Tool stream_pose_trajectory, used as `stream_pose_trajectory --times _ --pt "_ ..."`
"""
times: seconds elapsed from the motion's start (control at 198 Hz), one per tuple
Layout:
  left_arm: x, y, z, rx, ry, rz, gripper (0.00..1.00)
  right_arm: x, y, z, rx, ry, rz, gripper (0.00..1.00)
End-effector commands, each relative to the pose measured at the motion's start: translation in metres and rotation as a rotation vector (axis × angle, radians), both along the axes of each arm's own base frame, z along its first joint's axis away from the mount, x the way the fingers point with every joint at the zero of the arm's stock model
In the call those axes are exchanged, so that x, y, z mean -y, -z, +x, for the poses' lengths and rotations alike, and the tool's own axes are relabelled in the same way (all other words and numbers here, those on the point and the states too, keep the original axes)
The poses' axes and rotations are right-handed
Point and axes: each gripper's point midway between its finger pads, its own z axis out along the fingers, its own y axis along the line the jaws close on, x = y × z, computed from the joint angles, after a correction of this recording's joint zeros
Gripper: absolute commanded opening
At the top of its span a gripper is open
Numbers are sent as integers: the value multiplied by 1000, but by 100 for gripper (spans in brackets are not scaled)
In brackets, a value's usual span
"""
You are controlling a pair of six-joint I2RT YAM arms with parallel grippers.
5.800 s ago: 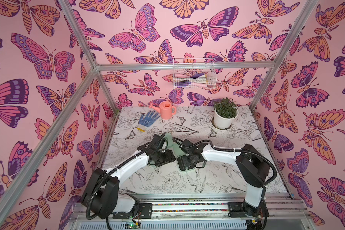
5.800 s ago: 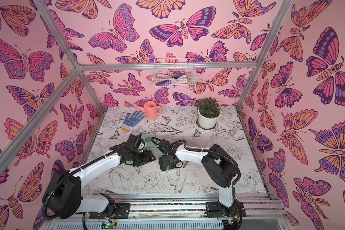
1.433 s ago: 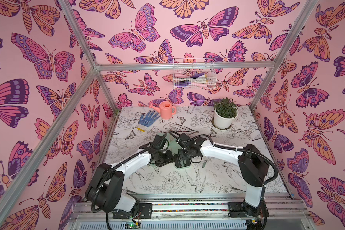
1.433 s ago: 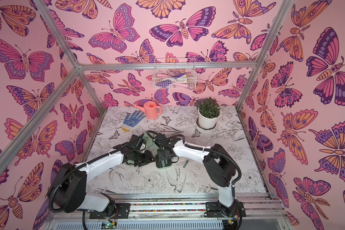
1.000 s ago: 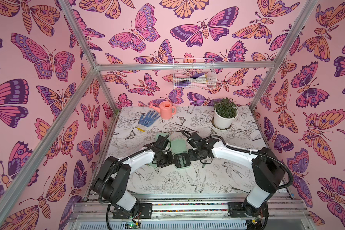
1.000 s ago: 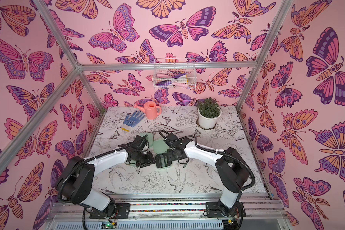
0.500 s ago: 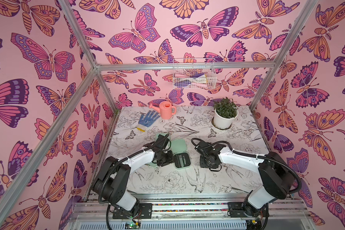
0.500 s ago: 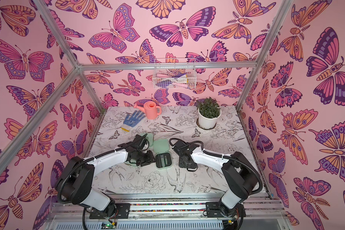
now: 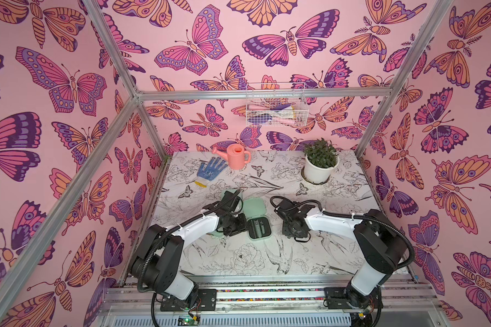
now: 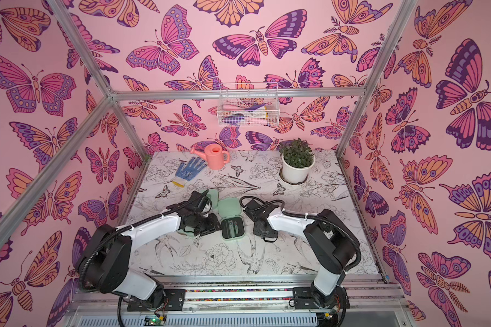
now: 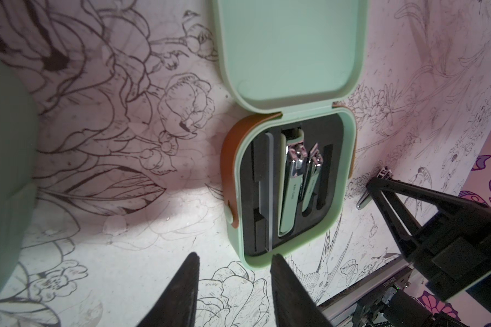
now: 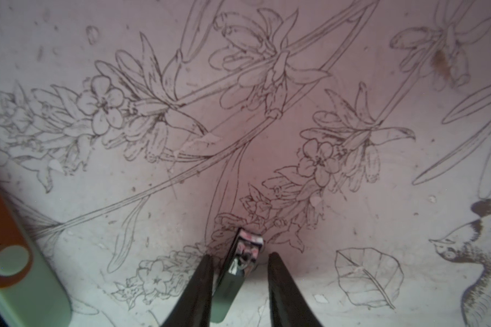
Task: Organize nail clipper sets
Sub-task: Pick up the nail clipper from the center of the board.
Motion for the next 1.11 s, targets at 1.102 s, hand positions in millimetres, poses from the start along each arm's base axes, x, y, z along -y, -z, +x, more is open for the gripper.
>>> stream_pose_trajectory --times 1.102 --pt "-1 -7 -6 16 8 -12 45 -111 -51 10 12 -486 78 7"
